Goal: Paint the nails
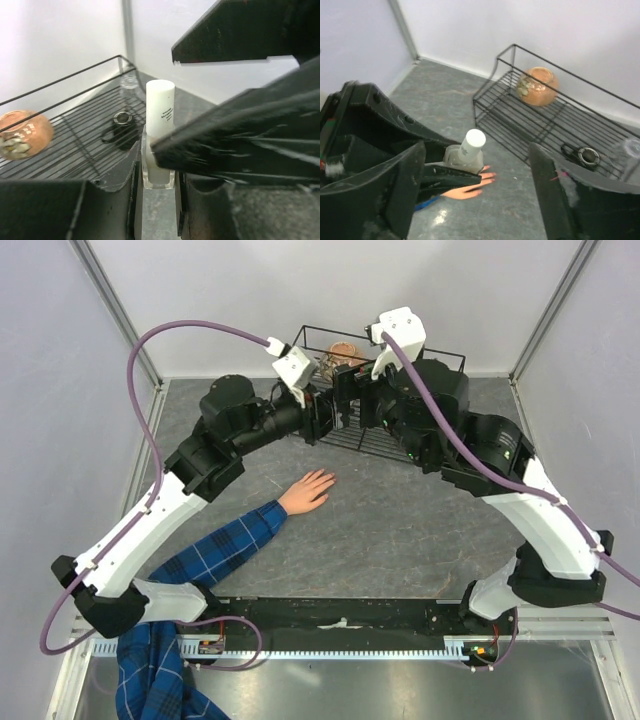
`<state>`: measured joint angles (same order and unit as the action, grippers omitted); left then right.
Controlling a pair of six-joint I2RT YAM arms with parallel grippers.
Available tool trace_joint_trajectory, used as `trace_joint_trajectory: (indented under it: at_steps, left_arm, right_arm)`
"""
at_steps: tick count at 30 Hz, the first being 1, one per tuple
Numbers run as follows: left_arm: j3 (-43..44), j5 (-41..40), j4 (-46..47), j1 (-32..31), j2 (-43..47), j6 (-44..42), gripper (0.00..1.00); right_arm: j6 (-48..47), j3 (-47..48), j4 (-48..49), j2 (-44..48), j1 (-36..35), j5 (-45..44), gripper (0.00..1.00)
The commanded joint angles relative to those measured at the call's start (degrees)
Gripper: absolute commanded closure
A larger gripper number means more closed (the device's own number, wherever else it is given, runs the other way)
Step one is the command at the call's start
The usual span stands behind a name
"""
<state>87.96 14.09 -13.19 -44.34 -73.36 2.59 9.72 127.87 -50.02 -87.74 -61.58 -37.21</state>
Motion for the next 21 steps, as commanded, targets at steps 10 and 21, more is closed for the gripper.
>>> trace_joint_trajectory:
  at_steps: [10,21]
  left_arm:
    - [-6.5,43.8,32.3,17.3,1.2,34.8,0.98]
    - [-6.5,47.8,40.7,17.3,-1.5,45.1,0.98]
  right_arm:
    - [12.6,-6.8,17.5,4.8,25.0,74.4,0.19]
    - [17.7,-11.2,27.1,3.1,28.4,84.8,0.47]
